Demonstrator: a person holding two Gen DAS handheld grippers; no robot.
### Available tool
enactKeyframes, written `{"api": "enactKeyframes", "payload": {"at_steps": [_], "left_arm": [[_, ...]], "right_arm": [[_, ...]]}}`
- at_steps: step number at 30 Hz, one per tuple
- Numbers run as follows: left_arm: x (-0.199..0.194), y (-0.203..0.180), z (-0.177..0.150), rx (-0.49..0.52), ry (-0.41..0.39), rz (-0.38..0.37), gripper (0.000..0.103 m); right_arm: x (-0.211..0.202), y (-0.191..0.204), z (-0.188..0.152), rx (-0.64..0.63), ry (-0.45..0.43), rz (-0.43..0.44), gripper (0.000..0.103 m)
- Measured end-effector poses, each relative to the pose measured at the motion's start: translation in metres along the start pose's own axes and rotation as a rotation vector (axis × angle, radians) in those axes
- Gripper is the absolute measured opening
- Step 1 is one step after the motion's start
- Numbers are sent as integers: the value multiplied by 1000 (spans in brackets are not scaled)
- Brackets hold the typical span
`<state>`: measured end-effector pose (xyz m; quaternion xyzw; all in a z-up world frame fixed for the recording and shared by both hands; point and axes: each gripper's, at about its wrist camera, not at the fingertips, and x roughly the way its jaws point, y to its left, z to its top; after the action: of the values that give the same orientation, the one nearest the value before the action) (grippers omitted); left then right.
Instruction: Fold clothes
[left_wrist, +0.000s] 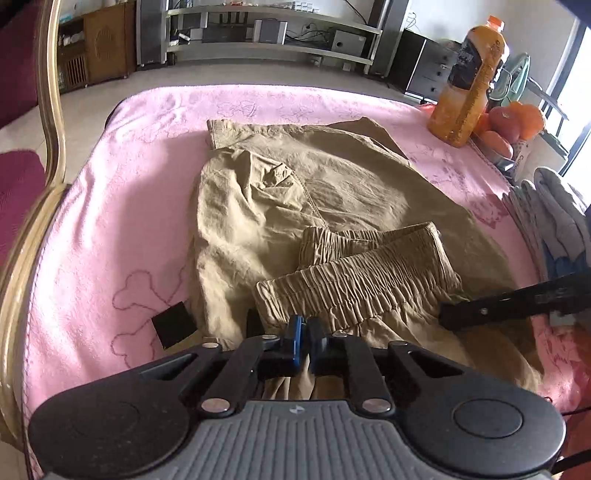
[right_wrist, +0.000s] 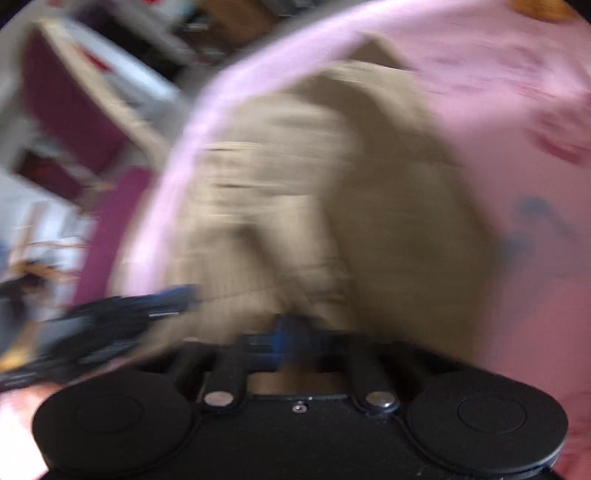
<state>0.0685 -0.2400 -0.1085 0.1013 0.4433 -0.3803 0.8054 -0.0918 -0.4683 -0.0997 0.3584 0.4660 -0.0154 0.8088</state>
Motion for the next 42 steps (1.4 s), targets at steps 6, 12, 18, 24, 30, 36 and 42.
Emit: {"api": "enactKeyframes", "payload": {"at_steps": [6,12,18,24,30,36,42], "left_arm": [[-10,2,-3,-13,-5,-4,13],[-53,-10,4,20,-122,-28,11],[-40,-50,38,171,-126,-73,11],[50,-84,43,308,3,-44,8],[62,-72,43,229,-13,-92,7],[56,-69,45,192,-11,-104,7],[31,-75,53,217,-103,-120,8]], "right_arm": [[-20,-12,-9,85,-5,-29,0],[-75,9,-9,-6,-128,-69,25],[-110,33,35,-149,-179,-211,26],[-57,-1,84,-169,-86,-166,20],[12,-80,86,141,69,106,0],[-31,-102,90,198,-152,-127,5],[-64,-66,117,109,-308,-137,43]]}}
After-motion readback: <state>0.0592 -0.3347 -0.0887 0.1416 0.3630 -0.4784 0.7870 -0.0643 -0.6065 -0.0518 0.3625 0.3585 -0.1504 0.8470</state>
